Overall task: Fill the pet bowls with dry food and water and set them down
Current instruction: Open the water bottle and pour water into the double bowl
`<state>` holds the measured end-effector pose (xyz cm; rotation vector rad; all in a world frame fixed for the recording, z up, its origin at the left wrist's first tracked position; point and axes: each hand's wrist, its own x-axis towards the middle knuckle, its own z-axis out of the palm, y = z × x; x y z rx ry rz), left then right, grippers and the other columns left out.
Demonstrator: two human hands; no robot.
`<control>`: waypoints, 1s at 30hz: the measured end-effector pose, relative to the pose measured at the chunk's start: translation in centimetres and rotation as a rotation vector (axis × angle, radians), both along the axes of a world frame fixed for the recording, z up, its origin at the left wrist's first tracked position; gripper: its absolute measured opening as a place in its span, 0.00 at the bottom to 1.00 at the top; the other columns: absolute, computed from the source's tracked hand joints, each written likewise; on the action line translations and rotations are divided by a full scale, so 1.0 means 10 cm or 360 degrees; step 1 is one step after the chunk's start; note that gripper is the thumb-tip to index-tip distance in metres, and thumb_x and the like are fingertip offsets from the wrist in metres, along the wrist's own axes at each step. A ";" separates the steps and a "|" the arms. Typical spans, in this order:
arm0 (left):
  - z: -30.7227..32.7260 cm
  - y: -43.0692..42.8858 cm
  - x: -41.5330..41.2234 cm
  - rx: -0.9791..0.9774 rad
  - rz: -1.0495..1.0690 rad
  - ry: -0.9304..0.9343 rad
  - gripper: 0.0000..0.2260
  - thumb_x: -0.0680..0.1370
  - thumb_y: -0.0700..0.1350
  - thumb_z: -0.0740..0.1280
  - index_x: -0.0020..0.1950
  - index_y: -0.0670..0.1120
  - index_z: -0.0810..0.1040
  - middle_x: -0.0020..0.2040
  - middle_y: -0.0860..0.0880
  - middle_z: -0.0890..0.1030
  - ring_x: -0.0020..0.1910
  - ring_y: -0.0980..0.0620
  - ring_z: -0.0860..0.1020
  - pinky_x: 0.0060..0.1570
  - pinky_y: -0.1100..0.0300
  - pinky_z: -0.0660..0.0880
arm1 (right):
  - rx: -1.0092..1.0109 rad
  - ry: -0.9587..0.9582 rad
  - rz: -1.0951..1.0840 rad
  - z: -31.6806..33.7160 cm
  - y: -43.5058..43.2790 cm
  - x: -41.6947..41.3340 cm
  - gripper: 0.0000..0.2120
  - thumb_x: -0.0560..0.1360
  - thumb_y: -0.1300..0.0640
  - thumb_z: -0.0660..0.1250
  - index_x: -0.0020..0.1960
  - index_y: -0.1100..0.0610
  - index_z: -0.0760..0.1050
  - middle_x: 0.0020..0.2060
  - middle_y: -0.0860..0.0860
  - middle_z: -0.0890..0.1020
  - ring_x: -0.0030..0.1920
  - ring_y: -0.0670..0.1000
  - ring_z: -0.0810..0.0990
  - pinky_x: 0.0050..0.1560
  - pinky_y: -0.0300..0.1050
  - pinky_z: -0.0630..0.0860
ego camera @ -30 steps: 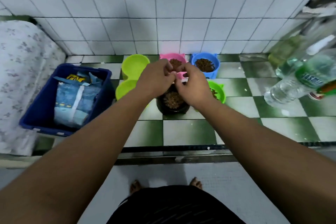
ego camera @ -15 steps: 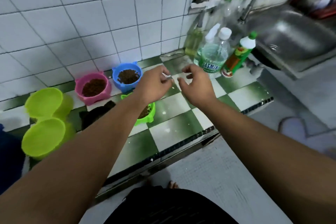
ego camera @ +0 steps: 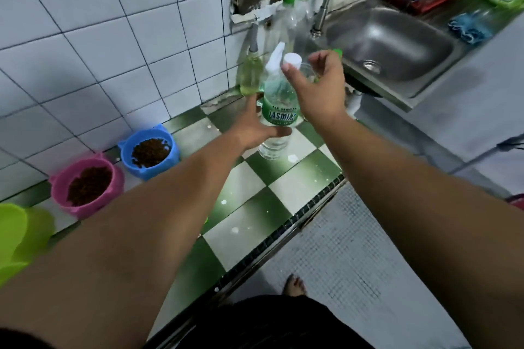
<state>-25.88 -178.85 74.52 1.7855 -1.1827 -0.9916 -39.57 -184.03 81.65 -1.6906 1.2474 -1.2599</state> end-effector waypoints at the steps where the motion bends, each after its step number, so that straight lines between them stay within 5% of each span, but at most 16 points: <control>1: -0.03 -0.05 -0.03 -0.0006 0.0013 0.0057 0.51 0.62 0.51 0.86 0.78 0.52 0.61 0.74 0.49 0.74 0.71 0.48 0.72 0.71 0.45 0.69 | 0.0050 -0.0035 0.0067 0.01 -0.05 0.05 0.22 0.68 0.46 0.78 0.52 0.54 0.70 0.47 0.47 0.77 0.49 0.45 0.76 0.50 0.35 0.73; 7: -0.16 -0.26 -0.22 -0.0131 0.0123 0.0422 0.45 0.64 0.31 0.82 0.76 0.45 0.65 0.63 0.49 0.79 0.57 0.53 0.79 0.42 0.68 0.81 | 0.0092 -0.0212 0.0126 -0.07 -0.24 0.13 0.20 0.69 0.52 0.79 0.48 0.57 0.70 0.42 0.58 0.77 0.41 0.48 0.74 0.44 0.44 0.76; 10: -0.27 -0.33 -0.19 -0.0089 0.0165 0.0328 0.47 0.59 0.39 0.87 0.73 0.51 0.68 0.60 0.55 0.82 0.60 0.51 0.81 0.59 0.53 0.81 | 0.0093 -0.0235 0.0112 -0.08 -0.27 0.12 0.19 0.70 0.53 0.78 0.50 0.61 0.72 0.43 0.60 0.80 0.41 0.48 0.75 0.47 0.50 0.78; 12: -0.36 -0.39 -0.14 -0.0092 0.0168 0.0265 0.49 0.54 0.47 0.88 0.71 0.57 0.70 0.58 0.57 0.84 0.60 0.51 0.82 0.62 0.46 0.80 | 0.0090 -0.0236 0.0133 -0.08 -0.29 0.12 0.17 0.72 0.55 0.76 0.52 0.62 0.74 0.44 0.55 0.81 0.43 0.48 0.79 0.50 0.49 0.80; 17: -0.54 -0.50 -0.04 -0.0075 0.0198 0.0225 0.49 0.50 0.54 0.88 0.69 0.63 0.72 0.58 0.57 0.84 0.58 0.50 0.83 0.59 0.43 0.81 | 0.0102 -0.0233 0.0273 -0.09 -0.27 0.15 0.12 0.78 0.55 0.69 0.58 0.60 0.77 0.51 0.52 0.84 0.53 0.48 0.82 0.59 0.52 0.80; 20: -0.45 -0.36 -0.12 -0.0180 0.0167 0.0113 0.43 0.60 0.47 0.86 0.72 0.53 0.70 0.58 0.57 0.82 0.58 0.55 0.81 0.60 0.54 0.79 | 0.0075 -0.0234 0.0319 -0.10 -0.21 0.16 0.11 0.79 0.52 0.66 0.58 0.56 0.76 0.53 0.53 0.82 0.55 0.49 0.81 0.60 0.54 0.78; 25: -0.44 -0.28 -0.14 -0.0306 0.0109 -0.0008 0.40 0.67 0.43 0.81 0.76 0.46 0.68 0.62 0.53 0.79 0.61 0.55 0.79 0.64 0.56 0.77 | 0.0106 -0.0382 0.0213 -0.14 -0.13 0.21 0.19 0.72 0.54 0.76 0.52 0.58 0.68 0.45 0.50 0.75 0.44 0.43 0.75 0.49 0.37 0.75; 30: -0.44 -0.28 -0.13 -0.0308 0.0096 -0.0068 0.38 0.68 0.42 0.81 0.75 0.46 0.68 0.61 0.53 0.79 0.63 0.52 0.79 0.65 0.54 0.77 | 0.0107 -0.0379 0.0159 -0.10 -0.12 0.22 0.13 0.75 0.55 0.73 0.52 0.59 0.72 0.44 0.51 0.79 0.45 0.47 0.78 0.53 0.48 0.79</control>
